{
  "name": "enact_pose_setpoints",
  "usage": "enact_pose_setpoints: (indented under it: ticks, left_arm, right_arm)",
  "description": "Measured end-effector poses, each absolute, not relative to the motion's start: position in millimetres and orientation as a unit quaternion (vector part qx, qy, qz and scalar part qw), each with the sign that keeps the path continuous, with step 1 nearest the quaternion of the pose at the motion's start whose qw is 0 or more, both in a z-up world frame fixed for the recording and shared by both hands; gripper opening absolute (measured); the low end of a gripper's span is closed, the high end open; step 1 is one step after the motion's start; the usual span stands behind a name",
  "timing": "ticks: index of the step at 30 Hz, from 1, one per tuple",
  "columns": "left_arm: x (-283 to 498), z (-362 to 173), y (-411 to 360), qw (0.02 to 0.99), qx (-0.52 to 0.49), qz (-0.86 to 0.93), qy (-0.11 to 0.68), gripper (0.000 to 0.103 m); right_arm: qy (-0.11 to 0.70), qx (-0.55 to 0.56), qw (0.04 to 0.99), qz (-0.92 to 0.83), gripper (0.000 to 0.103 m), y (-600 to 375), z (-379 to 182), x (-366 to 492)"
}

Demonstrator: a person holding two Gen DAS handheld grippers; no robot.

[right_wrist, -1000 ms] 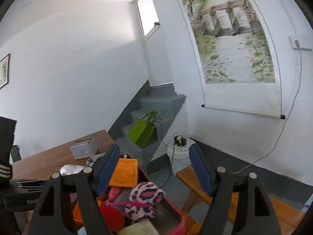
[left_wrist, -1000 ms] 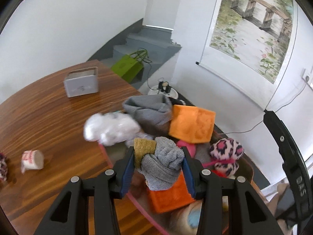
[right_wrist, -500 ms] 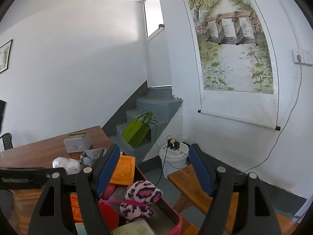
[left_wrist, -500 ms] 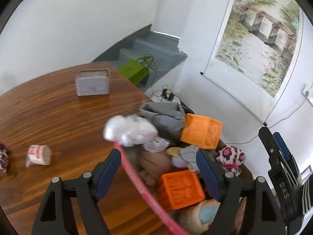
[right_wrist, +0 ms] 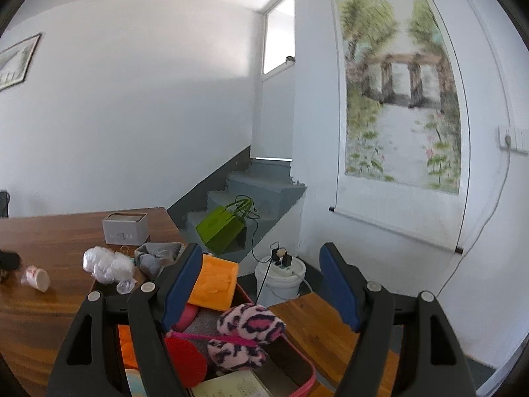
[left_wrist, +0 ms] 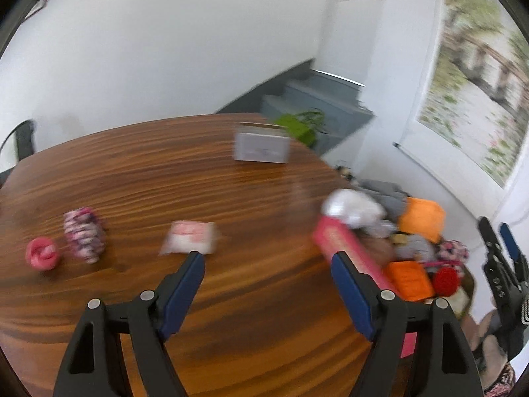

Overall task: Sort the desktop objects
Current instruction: 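Move both tools back over the remaining items on the table, then grasp the pink foam knot with left tool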

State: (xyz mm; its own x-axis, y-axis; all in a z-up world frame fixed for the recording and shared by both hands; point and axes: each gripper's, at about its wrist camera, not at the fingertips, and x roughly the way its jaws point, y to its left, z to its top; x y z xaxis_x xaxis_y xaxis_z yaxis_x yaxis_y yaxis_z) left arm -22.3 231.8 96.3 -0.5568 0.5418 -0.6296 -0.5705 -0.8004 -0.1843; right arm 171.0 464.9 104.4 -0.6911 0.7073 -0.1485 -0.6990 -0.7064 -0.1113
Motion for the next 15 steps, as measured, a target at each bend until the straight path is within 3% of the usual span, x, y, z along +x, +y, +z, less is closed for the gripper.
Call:
enact_pose_setpoints:
  ticks: [5, 15]
  left_arm:
    - [-52.5, 82.6, 162.4, 0.241, -0.358, 0.902, 0.001, 0.081]
    - [-97.1, 68.5, 48.6, 0.117, -0.36, 0.925, -0.045, 0.081]
  right_arm:
    - [-0.061, -0.085, 0.374, 0.921, 0.077, 437.9, 106.9, 165.0]
    - [-0.017, -0.119, 0.27, 0.955, 0.079, 392.2, 122.3, 139.1]
